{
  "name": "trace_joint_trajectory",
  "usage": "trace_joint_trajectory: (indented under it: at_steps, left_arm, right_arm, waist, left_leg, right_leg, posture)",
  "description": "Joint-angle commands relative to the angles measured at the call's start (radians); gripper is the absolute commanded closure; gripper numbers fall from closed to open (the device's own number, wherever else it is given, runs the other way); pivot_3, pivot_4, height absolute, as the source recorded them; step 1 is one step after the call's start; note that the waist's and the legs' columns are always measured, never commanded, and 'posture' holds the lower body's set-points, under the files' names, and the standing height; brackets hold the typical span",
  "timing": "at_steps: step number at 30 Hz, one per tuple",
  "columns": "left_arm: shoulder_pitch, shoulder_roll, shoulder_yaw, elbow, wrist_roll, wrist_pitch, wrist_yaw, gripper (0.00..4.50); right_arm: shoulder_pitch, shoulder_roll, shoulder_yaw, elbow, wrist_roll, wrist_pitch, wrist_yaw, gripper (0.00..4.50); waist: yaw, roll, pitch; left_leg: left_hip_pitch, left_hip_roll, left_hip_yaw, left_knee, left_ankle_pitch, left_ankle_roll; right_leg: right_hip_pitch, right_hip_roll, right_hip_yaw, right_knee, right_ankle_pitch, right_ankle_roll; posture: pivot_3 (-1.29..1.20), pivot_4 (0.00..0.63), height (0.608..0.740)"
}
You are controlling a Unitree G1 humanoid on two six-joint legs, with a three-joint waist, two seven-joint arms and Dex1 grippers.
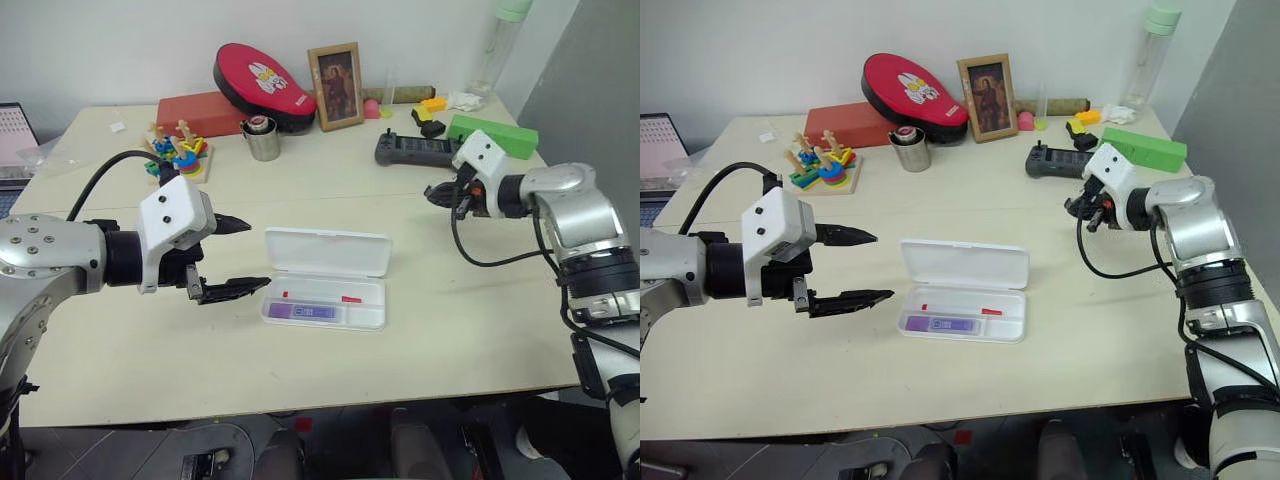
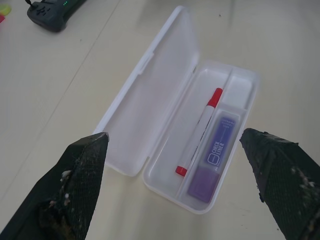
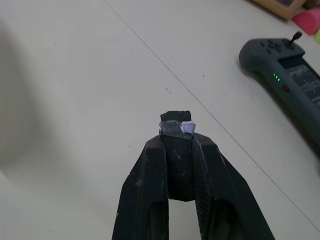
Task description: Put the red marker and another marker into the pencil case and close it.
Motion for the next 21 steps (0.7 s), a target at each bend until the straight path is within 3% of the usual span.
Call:
trace_joint_trajectory:
  at_steps: [1,6,11,21]
  left_arm:
    - [0.033,0.014,0.048,-0.012,-0.015,-0.019,-0.028,0.0]
    - [0.05,0.01,0.045,0.001,-0.004,-0.041,-0.034,0.0]
    - [0.037,0.011,0.03,0.013,0.002,-0.055,-0.034,0.0]
    - [0.041,0.021,-0.001,-0.012,-0.018,-0.051,-0.072,0.0]
  right_arm:
    - [0.026,-0.062,-0.049,-0.188,0.074,0.051,0.071,4.2]
    - [0.141,-0.136,-0.07,-0.491,0.221,0.146,0.171,4.2]
    - [0.246,-0.096,-0.047,-0.71,0.342,0.319,0.108,4.2]
    - [0.325,-0.023,0.094,-0.721,0.306,0.31,-0.009,4.2]
  waist:
    - [0.002,0.0,0.0]
    - [0.006,0.0,0.0]
    - [0.007,0.0,0.0]
    - [0.008,0.0,0.0]
  left_leg:
    - [0.0,0.0,0.0,0.0,0.0,0.0]
    - [-0.001,0.0,0.0,0.0,0.0,0.0]
    - [0.0,0.0,0.0,0.0,-0.001,0.002]
    - [0.001,0.0,0.0,0.001,-0.002,0.004]
  right_leg:
    - [0.0,0.0,0.0,0.0,0.0,0.0]
    - [0.0,0.0,0.0,-0.001,0.0,0.0]
    - [0.0,0.0,0.0,0.001,0.0,0.0]
    - [0.0,0.0,0.0,0.002,0.0,0.0]
  posture:
    - [0.0,0.15,0.74]
    - [0.0,0.15,0.74]
    - [0.0,0.15,0.74]
    - [0.0,0.15,0.74]
